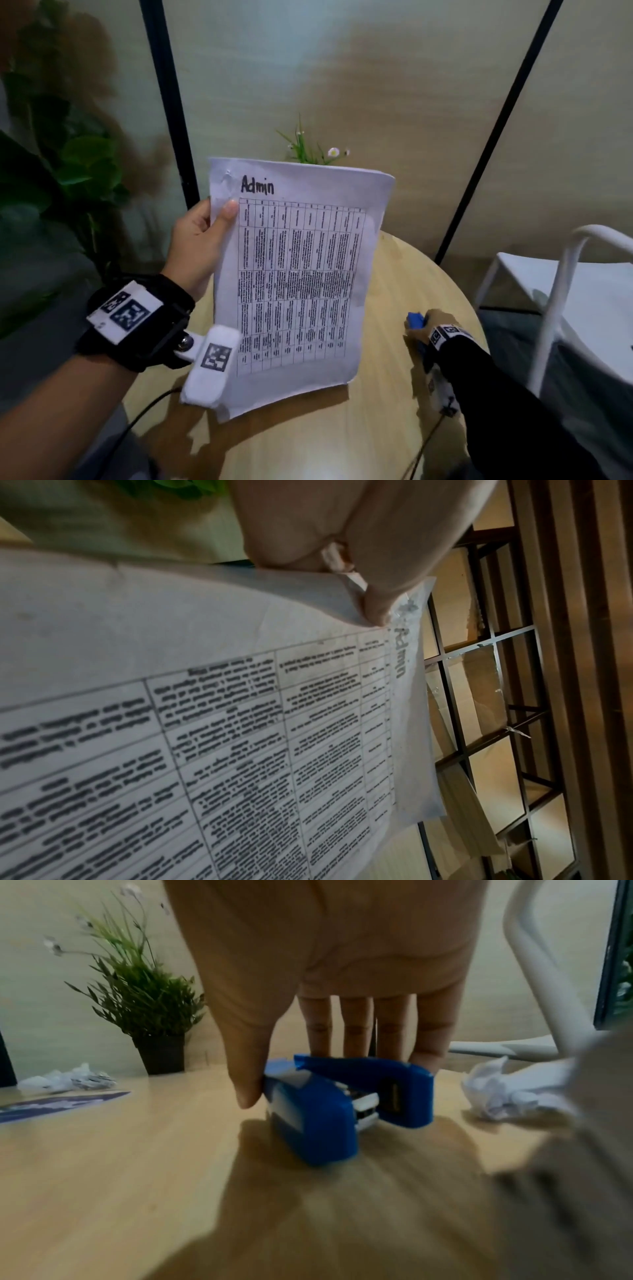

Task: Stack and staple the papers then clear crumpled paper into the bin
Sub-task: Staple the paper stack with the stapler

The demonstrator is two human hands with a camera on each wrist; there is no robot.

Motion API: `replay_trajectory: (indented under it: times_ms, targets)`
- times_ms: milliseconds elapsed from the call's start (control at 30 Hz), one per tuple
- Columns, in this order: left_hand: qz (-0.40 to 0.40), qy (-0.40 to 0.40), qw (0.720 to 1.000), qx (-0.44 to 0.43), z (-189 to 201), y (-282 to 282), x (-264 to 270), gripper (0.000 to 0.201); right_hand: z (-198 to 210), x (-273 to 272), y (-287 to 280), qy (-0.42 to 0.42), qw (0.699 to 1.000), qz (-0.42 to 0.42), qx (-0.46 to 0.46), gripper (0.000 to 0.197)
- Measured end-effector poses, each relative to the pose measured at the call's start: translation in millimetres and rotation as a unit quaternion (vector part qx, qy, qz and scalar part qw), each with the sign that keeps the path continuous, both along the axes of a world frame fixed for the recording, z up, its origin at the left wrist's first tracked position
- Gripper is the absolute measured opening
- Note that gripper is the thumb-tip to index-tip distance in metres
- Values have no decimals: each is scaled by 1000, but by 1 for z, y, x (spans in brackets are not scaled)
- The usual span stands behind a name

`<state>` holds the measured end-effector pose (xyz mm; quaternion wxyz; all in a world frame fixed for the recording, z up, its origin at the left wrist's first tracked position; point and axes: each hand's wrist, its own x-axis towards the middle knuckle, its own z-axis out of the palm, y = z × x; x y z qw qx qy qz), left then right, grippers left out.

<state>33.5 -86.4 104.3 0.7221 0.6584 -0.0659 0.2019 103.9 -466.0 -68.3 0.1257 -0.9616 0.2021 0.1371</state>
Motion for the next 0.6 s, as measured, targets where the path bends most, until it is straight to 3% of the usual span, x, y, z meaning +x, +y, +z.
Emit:
replay_trajectory:
  times_ms: [200, 267, 333, 367, 467, 533, 600]
  targets:
    - [-5, -10, 1000, 4, 3, 1, 13, 16, -7, 14, 0, 12, 999, -6, -35, 53]
    - [-1, -15, 1000, 11, 6, 1, 13, 16, 5, 16, 10, -42, 999, 3, -34, 68]
    - [2, -19, 1000, 17, 10, 2, 13, 15, 29, 15, 30, -161, 983, 20, 91, 79]
    - [1, -21, 1000, 20, 12, 2, 12, 14, 47, 12, 43, -214, 955, 19, 206, 84]
    - [0, -17, 999, 33, 18, -2, 8, 13, 104, -6, 83, -251, 809, 2, 531, 86]
    - [-4, -15, 999, 41, 21, -6, 2, 14, 136, -22, 101, -253, 743, 41, 619, 68]
    - [-11, -12, 999, 48, 25, -11, -5, 15, 154, -38, 114, -286, 720, 103, 623, 41]
